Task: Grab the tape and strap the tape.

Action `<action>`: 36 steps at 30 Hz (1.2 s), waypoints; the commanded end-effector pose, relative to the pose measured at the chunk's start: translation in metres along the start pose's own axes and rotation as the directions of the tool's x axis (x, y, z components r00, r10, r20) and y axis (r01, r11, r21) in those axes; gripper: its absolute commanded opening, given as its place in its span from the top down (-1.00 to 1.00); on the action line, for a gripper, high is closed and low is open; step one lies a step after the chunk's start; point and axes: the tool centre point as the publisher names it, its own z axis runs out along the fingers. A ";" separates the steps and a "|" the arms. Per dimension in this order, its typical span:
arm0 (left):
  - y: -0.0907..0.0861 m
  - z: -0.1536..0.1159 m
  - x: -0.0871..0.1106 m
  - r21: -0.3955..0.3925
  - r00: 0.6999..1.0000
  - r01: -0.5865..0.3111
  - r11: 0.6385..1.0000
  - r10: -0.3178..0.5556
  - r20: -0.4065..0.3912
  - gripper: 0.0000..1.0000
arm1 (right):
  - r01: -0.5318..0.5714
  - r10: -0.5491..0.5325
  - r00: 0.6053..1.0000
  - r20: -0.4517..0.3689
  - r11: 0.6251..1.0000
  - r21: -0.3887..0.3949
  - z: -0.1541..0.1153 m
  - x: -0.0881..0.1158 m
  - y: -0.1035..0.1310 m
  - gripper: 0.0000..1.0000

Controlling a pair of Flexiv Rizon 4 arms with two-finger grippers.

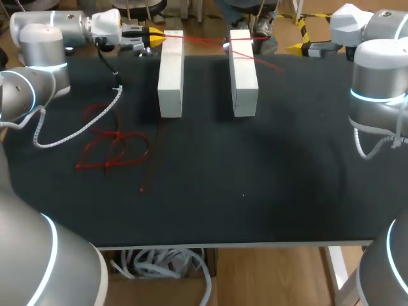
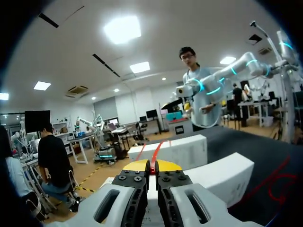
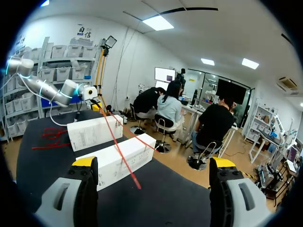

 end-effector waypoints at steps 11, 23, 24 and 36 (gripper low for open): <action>-0.033 0.030 0.015 0.107 0.972 0.055 0.993 -0.029 -0.231 1.00 | 0.000 0.000 1.000 -0.004 1.000 0.002 -0.001 -0.001 0.000 -1.00; -0.044 0.031 0.018 0.034 0.937 0.205 0.978 -0.186 -0.294 1.00 | 0.000 0.000 1.000 -0.004 1.000 0.002 -0.001 -0.001 0.000 -1.00; -0.044 0.031 0.018 0.034 0.937 0.205 0.978 -0.186 -0.294 1.00 | 0.000 0.000 1.000 -0.004 1.000 0.002 -0.001 -0.001 0.000 -1.00; -0.044 0.031 0.018 0.034 0.937 0.205 0.978 -0.186 -0.294 1.00 | 0.000 0.000 1.000 -0.004 1.000 0.002 -0.001 -0.001 0.000 -1.00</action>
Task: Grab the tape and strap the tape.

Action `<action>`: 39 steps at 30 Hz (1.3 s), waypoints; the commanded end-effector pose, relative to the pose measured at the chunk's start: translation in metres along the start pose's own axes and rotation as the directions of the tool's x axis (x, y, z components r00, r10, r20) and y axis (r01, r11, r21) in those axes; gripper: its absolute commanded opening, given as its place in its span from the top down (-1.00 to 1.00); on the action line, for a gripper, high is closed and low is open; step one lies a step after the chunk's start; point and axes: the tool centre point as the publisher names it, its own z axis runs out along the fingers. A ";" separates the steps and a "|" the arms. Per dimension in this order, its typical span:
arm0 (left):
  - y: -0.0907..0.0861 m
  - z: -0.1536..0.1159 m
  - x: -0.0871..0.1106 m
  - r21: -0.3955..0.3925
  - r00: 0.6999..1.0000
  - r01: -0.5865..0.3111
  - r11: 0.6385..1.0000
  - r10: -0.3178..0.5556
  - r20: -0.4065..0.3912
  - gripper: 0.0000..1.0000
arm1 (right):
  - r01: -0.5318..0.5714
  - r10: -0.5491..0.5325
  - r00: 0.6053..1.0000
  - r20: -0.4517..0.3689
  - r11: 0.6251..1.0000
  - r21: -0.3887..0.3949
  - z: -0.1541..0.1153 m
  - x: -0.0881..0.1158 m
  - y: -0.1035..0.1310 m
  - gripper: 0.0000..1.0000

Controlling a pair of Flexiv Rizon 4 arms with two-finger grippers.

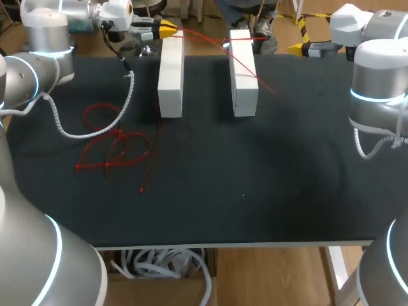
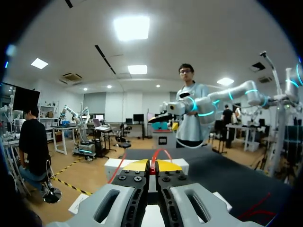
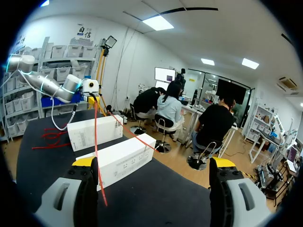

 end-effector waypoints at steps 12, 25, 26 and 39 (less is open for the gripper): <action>-0.015 0.022 0.002 0.301 0.957 -0.180 0.937 0.238 -0.167 1.00 | 0.000 0.000 1.000 -0.004 1.000 0.002 -0.001 -0.001 0.000 -1.00; -0.060 0.046 0.033 0.354 0.988 -0.115 0.928 0.143 -0.054 1.00 | 0.000 0.000 1.000 -0.004 1.000 0.002 -0.001 -0.001 0.000 -1.00; -0.062 0.047 0.035 0.346 0.991 -0.100 0.933 0.123 -0.045 1.00 | 0.000 0.000 1.000 -0.004 1.000 0.002 -0.001 -0.001 0.000 -1.00; -0.078 0.063 0.072 0.294 0.983 -0.114 0.949 0.066 0.169 1.00 | 0.000 0.000 1.000 -0.004 1.000 0.002 -0.001 -0.001 0.000 -1.00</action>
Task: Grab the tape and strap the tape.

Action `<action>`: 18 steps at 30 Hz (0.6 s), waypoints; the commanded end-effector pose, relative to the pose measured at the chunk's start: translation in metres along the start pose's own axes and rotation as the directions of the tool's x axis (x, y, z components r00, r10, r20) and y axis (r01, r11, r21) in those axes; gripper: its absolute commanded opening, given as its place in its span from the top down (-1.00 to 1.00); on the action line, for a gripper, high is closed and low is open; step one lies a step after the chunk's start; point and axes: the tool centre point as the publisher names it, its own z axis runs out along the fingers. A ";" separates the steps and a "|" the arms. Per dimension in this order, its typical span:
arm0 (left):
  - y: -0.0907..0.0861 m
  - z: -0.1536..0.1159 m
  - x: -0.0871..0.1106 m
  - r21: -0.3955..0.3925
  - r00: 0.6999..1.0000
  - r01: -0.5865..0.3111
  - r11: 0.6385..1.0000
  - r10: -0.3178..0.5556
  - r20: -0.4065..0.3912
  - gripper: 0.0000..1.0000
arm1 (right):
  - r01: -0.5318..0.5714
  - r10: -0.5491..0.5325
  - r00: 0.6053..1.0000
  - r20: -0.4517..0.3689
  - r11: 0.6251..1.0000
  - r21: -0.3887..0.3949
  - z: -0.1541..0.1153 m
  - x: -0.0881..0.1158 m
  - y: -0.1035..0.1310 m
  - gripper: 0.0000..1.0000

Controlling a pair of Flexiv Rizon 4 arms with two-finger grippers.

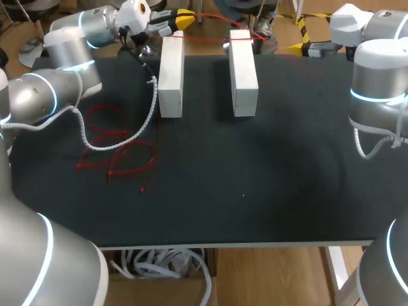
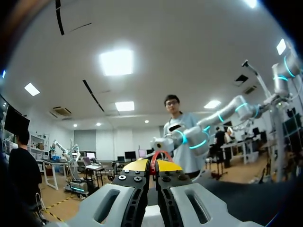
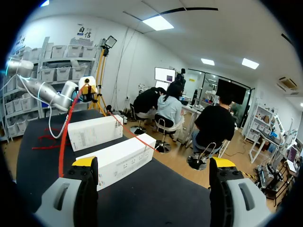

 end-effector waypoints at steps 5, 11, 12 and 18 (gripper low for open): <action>-0.011 0.020 0.035 -0.080 0.946 -0.022 0.997 0.047 0.321 1.00 | 0.000 0.000 1.000 -0.004 1.000 0.002 -0.001 -0.001 0.000 -1.00; -0.011 0.025 0.040 -0.096 0.928 -0.039 0.995 0.072 0.366 1.00 | 0.000 0.000 1.000 -0.004 1.000 0.002 -0.001 -0.001 0.000 -1.00; -0.010 0.025 0.041 -0.098 0.927 -0.041 0.994 0.074 0.368 1.00 | 0.000 0.000 1.000 -0.004 1.000 0.002 -0.001 -0.001 0.000 -1.00; -0.009 0.027 0.043 -0.095 0.923 -0.041 0.995 0.075 0.377 1.00 | 0.000 0.000 1.000 -0.004 1.000 0.002 -0.001 -0.001 0.000 -1.00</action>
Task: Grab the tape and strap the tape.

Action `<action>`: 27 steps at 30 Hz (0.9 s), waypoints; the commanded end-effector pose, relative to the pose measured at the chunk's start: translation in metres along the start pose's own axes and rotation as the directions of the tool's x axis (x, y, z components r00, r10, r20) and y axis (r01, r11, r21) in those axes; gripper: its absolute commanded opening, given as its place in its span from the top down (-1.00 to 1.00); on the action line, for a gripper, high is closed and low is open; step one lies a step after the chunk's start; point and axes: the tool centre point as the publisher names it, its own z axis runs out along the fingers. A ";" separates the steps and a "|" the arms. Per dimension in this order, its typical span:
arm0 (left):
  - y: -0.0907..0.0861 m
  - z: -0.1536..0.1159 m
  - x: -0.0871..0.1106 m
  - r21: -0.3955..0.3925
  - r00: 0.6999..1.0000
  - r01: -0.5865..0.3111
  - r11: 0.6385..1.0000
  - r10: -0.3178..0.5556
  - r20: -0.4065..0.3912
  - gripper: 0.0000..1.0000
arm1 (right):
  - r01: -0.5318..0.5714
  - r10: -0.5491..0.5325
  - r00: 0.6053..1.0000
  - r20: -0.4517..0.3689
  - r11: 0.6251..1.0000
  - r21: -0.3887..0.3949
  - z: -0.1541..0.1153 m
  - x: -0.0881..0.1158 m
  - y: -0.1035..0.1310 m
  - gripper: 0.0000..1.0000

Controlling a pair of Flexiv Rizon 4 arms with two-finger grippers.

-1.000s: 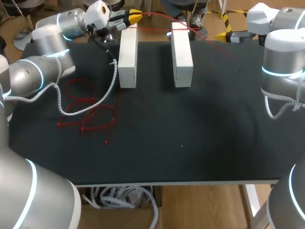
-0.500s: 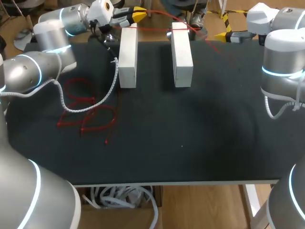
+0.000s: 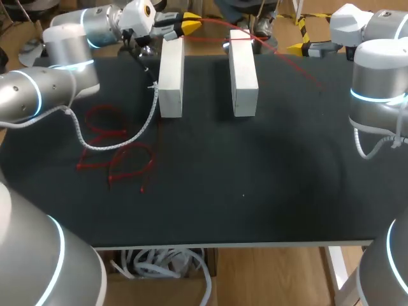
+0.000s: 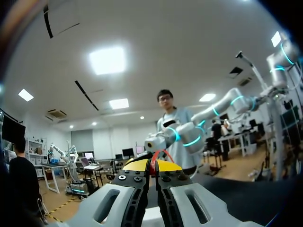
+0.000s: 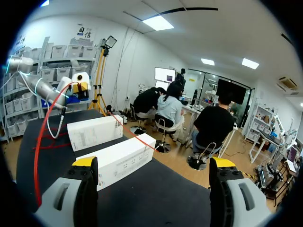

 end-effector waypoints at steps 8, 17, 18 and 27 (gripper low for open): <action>-0.003 0.001 0.007 -0.035 0.913 0.001 0.999 0.014 0.407 1.00 | 0.000 0.000 1.000 -0.004 1.000 0.002 -0.001 -0.001 0.000 -1.00; 0.000 -0.007 0.005 0.004 0.948 -0.037 0.999 0.034 0.316 1.00 | 0.000 0.000 1.000 -0.004 1.000 0.002 -0.001 -0.001 0.000 -1.00; 0.000 -0.007 0.005 0.004 0.948 -0.037 0.999 0.034 0.316 1.00 | 0.000 0.000 1.000 -0.004 1.000 0.002 -0.001 -0.001 0.000 -1.00; 0.000 -0.007 0.005 0.004 0.948 -0.037 0.999 0.034 0.316 1.00 | 0.000 0.000 1.000 -0.004 1.000 0.002 -0.001 -0.001 0.000 -1.00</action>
